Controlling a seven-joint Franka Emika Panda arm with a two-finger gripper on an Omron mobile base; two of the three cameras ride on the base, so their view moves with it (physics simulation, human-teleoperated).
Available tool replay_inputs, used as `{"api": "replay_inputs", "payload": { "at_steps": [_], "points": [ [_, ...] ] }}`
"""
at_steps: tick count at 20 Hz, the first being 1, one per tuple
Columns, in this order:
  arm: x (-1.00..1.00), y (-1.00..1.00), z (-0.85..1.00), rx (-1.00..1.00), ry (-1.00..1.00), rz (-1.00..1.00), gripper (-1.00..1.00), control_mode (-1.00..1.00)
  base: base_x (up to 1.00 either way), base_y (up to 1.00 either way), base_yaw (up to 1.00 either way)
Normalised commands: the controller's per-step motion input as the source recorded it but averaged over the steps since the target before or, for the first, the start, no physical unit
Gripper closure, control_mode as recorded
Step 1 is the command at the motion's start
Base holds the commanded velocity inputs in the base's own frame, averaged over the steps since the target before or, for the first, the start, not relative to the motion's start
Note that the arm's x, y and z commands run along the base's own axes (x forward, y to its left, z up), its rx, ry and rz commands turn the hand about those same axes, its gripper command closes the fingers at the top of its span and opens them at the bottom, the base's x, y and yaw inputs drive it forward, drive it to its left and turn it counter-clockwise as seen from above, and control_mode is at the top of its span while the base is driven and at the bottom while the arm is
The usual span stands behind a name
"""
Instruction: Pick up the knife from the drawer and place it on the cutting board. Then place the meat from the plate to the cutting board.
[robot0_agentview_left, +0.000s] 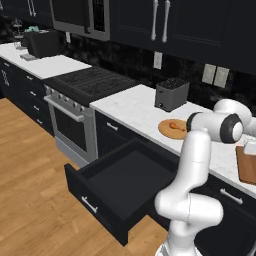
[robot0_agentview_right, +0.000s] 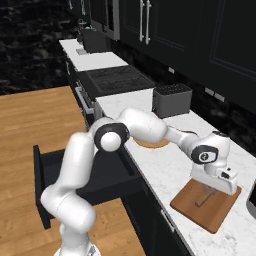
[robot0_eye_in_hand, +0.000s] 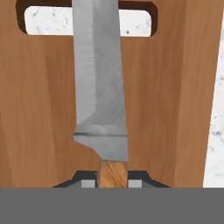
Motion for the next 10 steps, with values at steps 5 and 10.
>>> {"api": "replay_inputs", "payload": {
  "at_steps": [5, 10],
  "points": [
    [-0.01, -0.26, -0.38, 0.00, 0.14, 0.00, 1.00, -1.00, 0.00, 0.00, 0.00],
    [-0.44, -0.05, -0.17, 0.00, 0.00, 0.00, 1.00, -1.00, 0.00, 0.00, 0.00]
  ]
}}
